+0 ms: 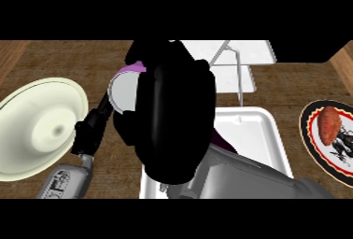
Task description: Pick the can from the tray and place it in the tiered shelf
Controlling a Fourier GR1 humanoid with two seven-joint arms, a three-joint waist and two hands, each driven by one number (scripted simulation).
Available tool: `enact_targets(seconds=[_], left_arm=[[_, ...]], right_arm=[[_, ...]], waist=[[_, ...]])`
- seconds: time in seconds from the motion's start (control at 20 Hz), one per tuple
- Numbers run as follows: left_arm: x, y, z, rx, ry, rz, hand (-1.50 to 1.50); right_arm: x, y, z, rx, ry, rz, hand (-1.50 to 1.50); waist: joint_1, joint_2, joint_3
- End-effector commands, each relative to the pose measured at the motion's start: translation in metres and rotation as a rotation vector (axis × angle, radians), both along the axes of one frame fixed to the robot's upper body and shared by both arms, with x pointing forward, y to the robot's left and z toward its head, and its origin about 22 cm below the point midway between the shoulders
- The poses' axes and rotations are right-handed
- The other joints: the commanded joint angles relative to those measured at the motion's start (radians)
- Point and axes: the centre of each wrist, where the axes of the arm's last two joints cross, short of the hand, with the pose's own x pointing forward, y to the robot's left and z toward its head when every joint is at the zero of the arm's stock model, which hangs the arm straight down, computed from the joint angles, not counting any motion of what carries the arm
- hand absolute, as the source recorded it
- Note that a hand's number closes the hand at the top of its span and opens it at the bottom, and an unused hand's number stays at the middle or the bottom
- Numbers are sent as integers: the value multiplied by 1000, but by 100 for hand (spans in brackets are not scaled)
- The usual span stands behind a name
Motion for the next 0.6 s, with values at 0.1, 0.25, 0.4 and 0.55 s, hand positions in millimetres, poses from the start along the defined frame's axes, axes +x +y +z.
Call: enact_targets(seconds=[0.1, 0.25, 0.4, 0.55], left_arm=[[5, -7, 3, -6, -10, -25, 0], [0, 1, 10, 8, -14, -5, 0], [-1, -6, -5, -12, -10, -3, 0], [-1, -10, 8, -17, -13, -3, 0]], right_arm=[[10, 10, 49, 92, 83, -218, 150], [16, 10, 52, 79, 70, -265, 150], [22, 11, 70, 96, 26, -307, 150], [29, 10, 82, 93, 17, -326, 150]], waist=[[5, 7, 1], [10, 5, 2], [-2, 11, 2], [3, 10, 3]])
